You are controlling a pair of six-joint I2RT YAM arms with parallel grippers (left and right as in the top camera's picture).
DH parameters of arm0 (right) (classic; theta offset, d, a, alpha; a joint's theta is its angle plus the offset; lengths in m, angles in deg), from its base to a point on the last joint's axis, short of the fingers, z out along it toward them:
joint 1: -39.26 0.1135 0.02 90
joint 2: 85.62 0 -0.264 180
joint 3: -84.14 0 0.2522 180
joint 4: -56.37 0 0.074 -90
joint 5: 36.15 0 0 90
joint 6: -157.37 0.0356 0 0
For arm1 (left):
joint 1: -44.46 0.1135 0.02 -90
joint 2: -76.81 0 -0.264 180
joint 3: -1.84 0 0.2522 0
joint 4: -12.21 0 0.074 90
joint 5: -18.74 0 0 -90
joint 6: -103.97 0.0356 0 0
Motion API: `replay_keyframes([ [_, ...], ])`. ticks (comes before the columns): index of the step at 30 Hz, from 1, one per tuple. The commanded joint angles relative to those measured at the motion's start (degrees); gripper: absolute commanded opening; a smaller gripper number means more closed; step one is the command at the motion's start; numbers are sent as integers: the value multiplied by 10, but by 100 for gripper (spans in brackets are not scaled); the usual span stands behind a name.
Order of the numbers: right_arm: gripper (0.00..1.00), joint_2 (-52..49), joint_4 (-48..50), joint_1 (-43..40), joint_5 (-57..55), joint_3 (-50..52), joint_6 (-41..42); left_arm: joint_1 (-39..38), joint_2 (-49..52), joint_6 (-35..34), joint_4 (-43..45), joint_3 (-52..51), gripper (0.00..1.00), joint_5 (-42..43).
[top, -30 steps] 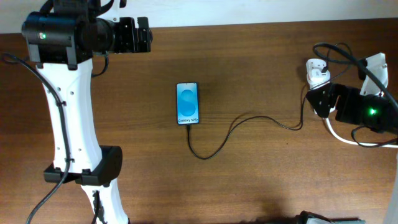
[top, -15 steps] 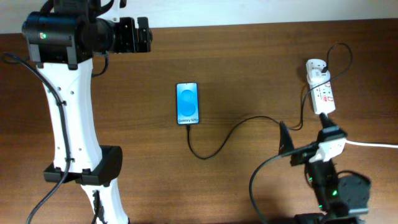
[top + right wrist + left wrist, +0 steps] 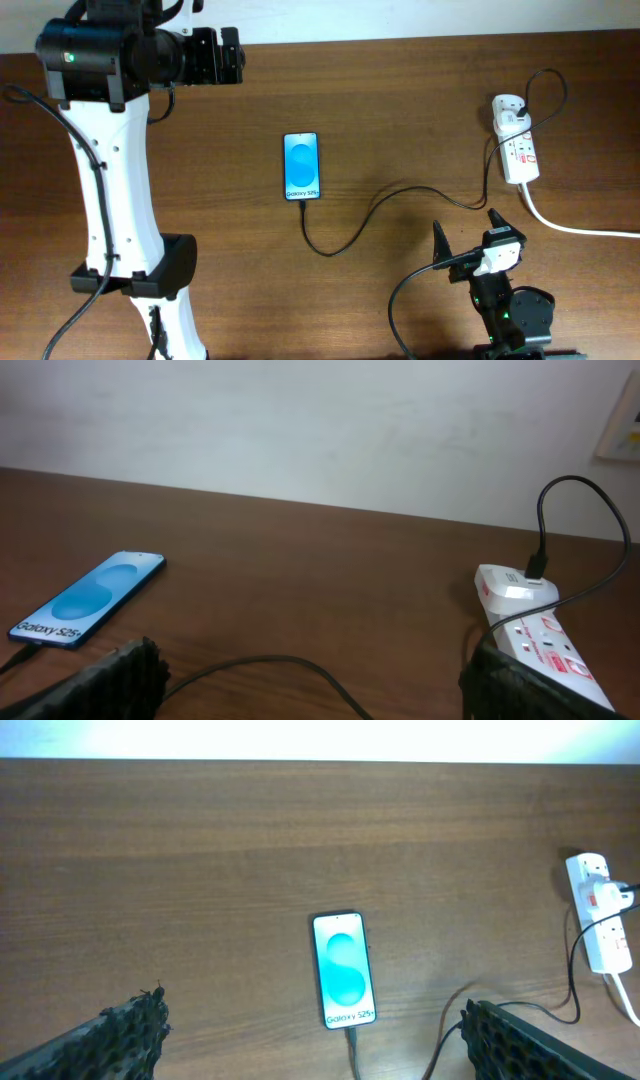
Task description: Plug charger to phone and switch on socket
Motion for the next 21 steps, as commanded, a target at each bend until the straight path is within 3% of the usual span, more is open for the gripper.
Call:
replay_keyframes([
  [1, 98, 6, -4, 4, 2, 3, 2, 3, -1, 5, 0, 3, 99, -4],
  [17, 98, 6, -4, 4, 2, 3, 2, -1, -1, 5, 0, 3, 99, -4],
  [21, 98, 6, -4, 4, 2, 3, 2, -1, -38, 5, -1, -135, 99, -4],
])
